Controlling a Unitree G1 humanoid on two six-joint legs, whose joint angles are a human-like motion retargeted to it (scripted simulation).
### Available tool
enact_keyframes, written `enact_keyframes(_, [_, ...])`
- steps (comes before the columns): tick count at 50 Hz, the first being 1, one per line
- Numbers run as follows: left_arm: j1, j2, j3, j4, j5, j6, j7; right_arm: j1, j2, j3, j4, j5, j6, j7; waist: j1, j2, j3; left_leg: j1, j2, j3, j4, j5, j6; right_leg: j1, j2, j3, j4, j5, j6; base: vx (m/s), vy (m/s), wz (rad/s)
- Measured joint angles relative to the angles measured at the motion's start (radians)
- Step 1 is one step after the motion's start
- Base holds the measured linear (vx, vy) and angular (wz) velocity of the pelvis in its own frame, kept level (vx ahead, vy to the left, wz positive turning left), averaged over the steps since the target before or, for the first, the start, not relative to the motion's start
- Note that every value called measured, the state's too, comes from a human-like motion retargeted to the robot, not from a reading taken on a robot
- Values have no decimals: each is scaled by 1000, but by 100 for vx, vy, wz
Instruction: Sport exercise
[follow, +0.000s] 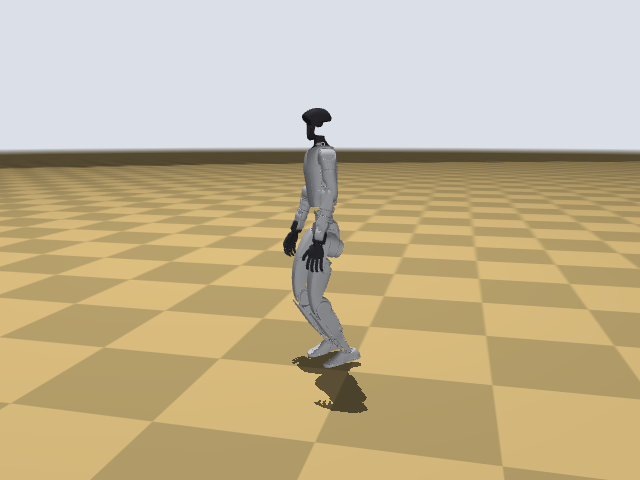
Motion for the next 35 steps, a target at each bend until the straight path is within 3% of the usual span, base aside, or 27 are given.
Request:
enact_keyframes(3, [20,-7,1,13,4,-4,-4,9,-2,-7,-1,28,-7,-8,0,-1,10,-19,-1,2,60,-82,5,-10,-1,-6,58,-75,7,-6,-1,-33])
enact_keyframes(9, [-21,-30,16,42,0,0,16,-25,12,-21,-14,92,-16,-21,-3,-20,84,-138,6,0,354,-410,49,-107,-22,-52,335,-413,35,-7,-2,-15])
enact_keyframes(12, [-65,-43,30,43,-22,10,39,-55,20,-25,-23,96,-15,-24,-29,-54,101,-269,-32,4,479,-426,60,-234,-101,-82,512,-525,39,-14,-4,38])
enact_keyframes(16, [-95,-32,49,19,-41,13,54,-73,17,-44,-15,85,-12,-18,-50,-66,52,-403,-34,-4,537,-426,60,-366,-128,-96,582,-525,38,-4,-3,25])
enact_keyframes(18, [-68,-18,56,-12,-43,5,49,-52,5,-61,-15,73,-8,0,-54,-64,51,-327,-40,-8,479,-426,60,-297,-104,-76,533,-516,30,19,3,-22])
enact_keyframes(20, [-24,-10,72,-33,-45,-4,30,-21,-6,-79,-20,55,-2,23,-22,-31,70,-183,-1,-1,398,-394,54,-151,-21,-38,377,-418,10,23,7,-89])
enact_keyframes(23, [45,-25,108,-43,-75,2,4,22,-19,-93,-25,18,8,49,-4,-7,22,-90,5,-3,131,20,-15,-44,-21,-17,104,30,-8,13,2,-56])
enact_keyframes(25, [75,-31,122,-41,-92,7,4,40,-32,-94,-21,2,11,58,7,3,-6,-79,14,5,36,168,-40,-32,-33,-23,8,168,-10,8,-1,-34])
enact_keyframes(28, [96,-32,126,-17,-85,17,4,51,-47,-98,-12,1,12,61,25,7,-17,-88,14,1,-3,219,-45,-35,-44,-33,-30,209,-19,3,-1,-29])
enact_keyframes(31, [110,-34,126,14,-63,19,4,50,-50,-99,-12,8,6,52,31,3,-9,-107,8,-8,24,196,-30,-50,-52,-40,-3,177,-27,-3,-1,-25])
enact_keyframes(33, [121,-37,124,35,-45,18,4,49,-49,-102,-15,18,1,43,34,-4,1,-120,7,-13,61,142,-18,-62,-57,-48,35,128,-32,-6,-2,-25])
enact_keyframes(35, [130,-41,121,54,-32,16,4,47,-43,-103,-25,33,-4,34,36,-13,13,-138,5,-23,130,18,-4,-82,-59,-57,104,27,-34,-10,-2,-30])
